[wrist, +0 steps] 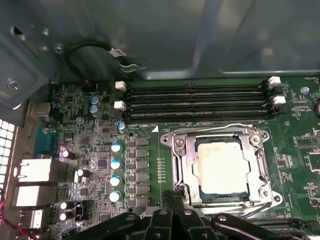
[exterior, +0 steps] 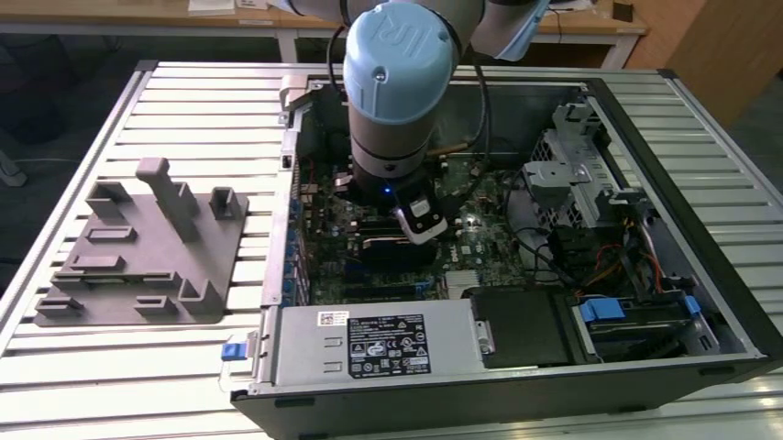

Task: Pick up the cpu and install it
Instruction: 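Install the second cpu locking lever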

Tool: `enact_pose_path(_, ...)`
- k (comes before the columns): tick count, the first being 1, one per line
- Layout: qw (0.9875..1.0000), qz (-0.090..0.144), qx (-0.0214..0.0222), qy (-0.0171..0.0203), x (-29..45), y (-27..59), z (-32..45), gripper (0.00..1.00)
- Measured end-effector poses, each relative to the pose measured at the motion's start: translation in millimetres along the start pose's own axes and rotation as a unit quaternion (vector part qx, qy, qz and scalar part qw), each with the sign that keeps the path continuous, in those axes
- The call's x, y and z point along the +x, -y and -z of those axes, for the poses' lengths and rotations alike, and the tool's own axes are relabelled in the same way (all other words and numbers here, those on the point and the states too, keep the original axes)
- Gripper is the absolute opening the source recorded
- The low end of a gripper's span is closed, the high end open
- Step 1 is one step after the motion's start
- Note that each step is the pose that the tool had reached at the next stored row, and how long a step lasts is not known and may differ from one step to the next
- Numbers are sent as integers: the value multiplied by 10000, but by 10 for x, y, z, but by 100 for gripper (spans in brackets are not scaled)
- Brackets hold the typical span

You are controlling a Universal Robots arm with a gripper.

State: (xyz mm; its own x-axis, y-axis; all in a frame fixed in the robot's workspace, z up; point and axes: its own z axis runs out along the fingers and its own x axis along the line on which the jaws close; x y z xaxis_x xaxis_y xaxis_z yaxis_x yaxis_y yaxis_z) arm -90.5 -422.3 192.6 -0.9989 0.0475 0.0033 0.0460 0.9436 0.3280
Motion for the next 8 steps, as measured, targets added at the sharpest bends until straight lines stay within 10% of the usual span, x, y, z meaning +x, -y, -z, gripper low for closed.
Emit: enact_pose_path(8, 10000, -1, -5, -1, 1, -9, 28, 11)
